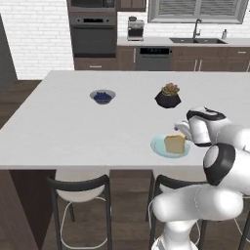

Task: Start the toaster. Once the lever pops up, take the bread to the plate on the dining counter.

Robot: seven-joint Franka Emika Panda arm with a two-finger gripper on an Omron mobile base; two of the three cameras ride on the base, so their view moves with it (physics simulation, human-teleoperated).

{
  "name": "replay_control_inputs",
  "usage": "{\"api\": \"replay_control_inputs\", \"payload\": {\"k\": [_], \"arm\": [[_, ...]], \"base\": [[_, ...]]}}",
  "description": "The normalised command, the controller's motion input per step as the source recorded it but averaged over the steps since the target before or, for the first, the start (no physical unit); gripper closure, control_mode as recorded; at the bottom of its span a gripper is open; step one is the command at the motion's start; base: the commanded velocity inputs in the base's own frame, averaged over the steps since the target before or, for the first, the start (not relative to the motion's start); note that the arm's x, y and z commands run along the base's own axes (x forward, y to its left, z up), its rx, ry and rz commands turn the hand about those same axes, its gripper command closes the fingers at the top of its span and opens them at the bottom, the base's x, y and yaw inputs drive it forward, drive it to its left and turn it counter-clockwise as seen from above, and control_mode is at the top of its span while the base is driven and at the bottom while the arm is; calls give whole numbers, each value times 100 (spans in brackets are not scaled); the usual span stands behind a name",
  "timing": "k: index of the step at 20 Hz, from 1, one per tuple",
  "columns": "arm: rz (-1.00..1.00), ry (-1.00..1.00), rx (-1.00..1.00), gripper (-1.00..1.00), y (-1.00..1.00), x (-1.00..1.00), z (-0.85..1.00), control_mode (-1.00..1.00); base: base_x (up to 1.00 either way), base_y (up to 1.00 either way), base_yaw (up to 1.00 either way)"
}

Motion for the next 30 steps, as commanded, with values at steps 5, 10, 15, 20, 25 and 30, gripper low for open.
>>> {"api": "replay_control_inputs", "payload": {"k": [5, 10, 15, 20, 25, 30], "arm": [[-13, 4, -1, -100, -12, 50, 0, -100], [-14, 12, 0, -100, -3, 51, -10, -100], [-11, 13, 0, -100, 0, 16, -28, -100], [-11, 5, 0, -100, 0, -14, -3, -100], [-9, 0, 0, -100, 0, -8, 13, -100], [-7, 0, 0, -100, -1, -39, 3, -100]], "base": [[0, 0, 0], [0, 0, 0], [0, 0, 0], [0, 0, 0], [0, 0, 0], [0, 0, 0]]}}
